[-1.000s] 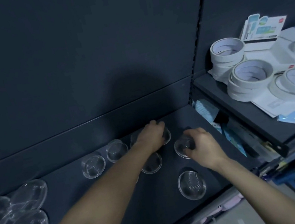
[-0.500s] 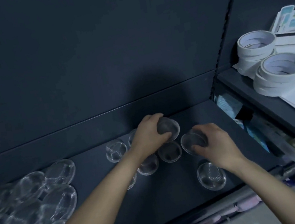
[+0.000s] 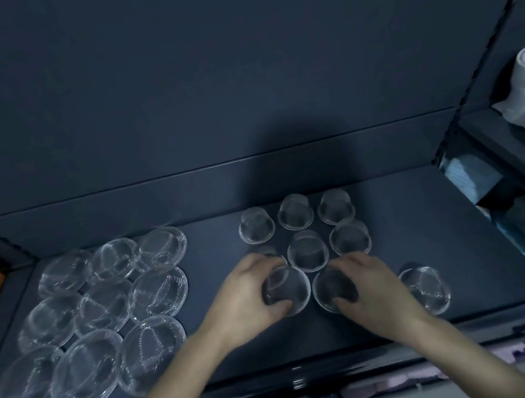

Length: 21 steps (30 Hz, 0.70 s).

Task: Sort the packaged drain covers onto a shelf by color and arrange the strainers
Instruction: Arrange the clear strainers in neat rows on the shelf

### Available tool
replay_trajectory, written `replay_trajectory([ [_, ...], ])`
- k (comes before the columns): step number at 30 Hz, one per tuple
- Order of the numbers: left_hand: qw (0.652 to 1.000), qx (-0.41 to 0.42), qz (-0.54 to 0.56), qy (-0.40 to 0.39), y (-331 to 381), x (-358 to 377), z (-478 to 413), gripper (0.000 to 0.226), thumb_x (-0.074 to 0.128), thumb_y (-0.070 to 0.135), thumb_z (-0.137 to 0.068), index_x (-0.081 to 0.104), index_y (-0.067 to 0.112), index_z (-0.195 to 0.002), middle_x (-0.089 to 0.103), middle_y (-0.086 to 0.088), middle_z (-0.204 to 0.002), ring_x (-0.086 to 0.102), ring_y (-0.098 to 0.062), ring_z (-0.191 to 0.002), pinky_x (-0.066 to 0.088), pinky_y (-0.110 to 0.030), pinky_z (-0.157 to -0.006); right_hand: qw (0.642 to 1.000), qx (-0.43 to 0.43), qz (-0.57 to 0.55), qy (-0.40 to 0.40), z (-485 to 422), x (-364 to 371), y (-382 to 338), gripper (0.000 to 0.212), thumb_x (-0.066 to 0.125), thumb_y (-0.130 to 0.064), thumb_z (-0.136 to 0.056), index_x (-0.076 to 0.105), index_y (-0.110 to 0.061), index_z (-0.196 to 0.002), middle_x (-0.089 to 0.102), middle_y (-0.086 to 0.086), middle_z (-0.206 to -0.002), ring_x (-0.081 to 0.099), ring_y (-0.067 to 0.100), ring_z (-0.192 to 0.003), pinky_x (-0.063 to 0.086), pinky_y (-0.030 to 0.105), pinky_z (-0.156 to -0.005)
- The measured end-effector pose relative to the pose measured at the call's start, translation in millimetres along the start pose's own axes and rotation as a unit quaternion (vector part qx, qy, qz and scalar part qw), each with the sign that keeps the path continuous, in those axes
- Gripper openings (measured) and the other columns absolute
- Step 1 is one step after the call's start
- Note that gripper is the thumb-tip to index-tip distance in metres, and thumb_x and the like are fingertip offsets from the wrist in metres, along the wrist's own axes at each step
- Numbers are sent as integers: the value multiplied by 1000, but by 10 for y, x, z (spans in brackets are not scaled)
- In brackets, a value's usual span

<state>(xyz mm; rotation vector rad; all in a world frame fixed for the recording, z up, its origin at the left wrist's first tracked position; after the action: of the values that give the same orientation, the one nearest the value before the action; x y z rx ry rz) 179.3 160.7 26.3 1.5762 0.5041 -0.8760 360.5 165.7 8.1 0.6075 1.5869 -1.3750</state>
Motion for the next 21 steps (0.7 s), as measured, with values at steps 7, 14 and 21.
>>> replay_trajectory([
  [7, 998, -15, -46, -37, -242, 168, 247, 65, 72, 34, -67, 55, 24, -129, 50, 8, -124, 50, -8, -116, 37, -19, -102, 1000, 2, 6, -9, 8, 149, -78, 57, 68, -26, -76, 51, -18, -129, 51, -1, -125, 44, 23, -117, 37, 26, -99],
  [14, 998, -33, -57, -12, -307, 234, 249, 65, 76, 26, -72, 52, 19, -132, 51, 2, -127, 48, -15, -120, 35, -22, -103, 1000, 19, 13, -3, 25, 215, -73, 59, 67, -25, -77, 48, -20, -133, 49, 1, -127, 43, 26, -116, 35, 28, -100],
  [21, 998, -48, -45, 4, -356, 243, 246, 63, 75, 27, -72, 52, 21, -131, 50, 7, -128, 47, -10, -120, 34, -17, -101, 1000, 21, 2, 8, 48, 205, -29, 61, 70, -30, -78, 48, -20, -133, 49, 0, -128, 42, 24, -117, 36, 29, -100],
])
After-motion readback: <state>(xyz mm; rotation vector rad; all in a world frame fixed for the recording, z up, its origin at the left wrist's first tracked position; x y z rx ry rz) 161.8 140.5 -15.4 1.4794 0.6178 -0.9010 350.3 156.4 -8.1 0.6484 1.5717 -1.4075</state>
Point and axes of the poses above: each hand's wrist, its own z-axis away from the middle knuckle, its own x-axis out of the palm, y = z × x, the point moved 8 cm from there along -z, towards the middle knuckle
